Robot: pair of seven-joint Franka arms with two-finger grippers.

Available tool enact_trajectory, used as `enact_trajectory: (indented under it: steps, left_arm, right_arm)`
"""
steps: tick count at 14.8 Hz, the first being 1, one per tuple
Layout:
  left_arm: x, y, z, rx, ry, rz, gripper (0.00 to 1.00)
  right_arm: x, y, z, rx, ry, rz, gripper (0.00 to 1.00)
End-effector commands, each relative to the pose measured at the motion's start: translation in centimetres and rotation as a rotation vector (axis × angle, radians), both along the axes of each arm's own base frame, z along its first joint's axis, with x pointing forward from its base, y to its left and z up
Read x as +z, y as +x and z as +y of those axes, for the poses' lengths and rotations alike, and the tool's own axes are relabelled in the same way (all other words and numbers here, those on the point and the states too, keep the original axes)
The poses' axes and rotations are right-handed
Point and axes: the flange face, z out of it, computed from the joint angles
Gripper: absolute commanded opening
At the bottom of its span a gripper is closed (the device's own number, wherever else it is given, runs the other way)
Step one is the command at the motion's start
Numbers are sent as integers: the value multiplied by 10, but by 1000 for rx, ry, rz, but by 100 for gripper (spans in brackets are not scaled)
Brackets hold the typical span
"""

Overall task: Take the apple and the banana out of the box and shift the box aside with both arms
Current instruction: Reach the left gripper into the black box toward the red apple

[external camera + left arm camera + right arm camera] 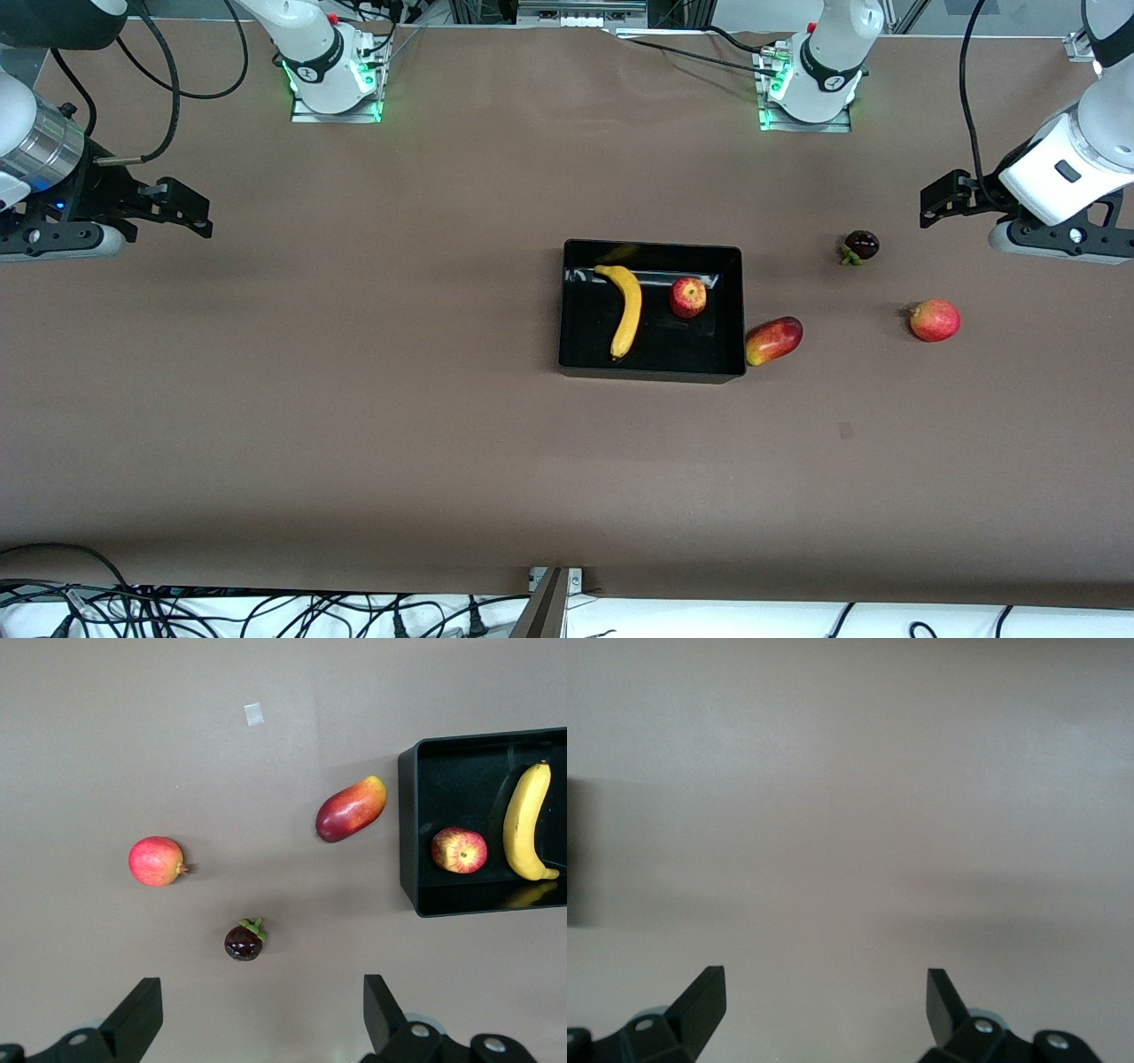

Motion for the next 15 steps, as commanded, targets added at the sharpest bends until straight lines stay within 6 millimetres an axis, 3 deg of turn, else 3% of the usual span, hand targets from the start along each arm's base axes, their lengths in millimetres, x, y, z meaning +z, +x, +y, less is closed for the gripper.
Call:
enact_trajectory:
  steps: [1,6,8,10,12,15]
  left_arm:
    - [14,2,-1,-16,11,-6,100]
    - [8,4,-2,-7,11,7,100]
    - [-4,5,-20,1,12,37,100]
    - [-21,5,-65,46,3,75,100]
    - [-47,2,-126,123,19,112,100]
    - [-113,9,-194,141,29,161,100]
  right_arm:
    - [3,1,-1,-2,-6,3,100]
    - [3,1,-1,-2,-6,3,100]
    - [3,1,-1,-2,-5,2,100]
    - [4,1,-1,-2,-5,1,100]
    - [4,1,-1,-2,-5,2,100]
    - [3,1,-1,-2,-5,2,100]
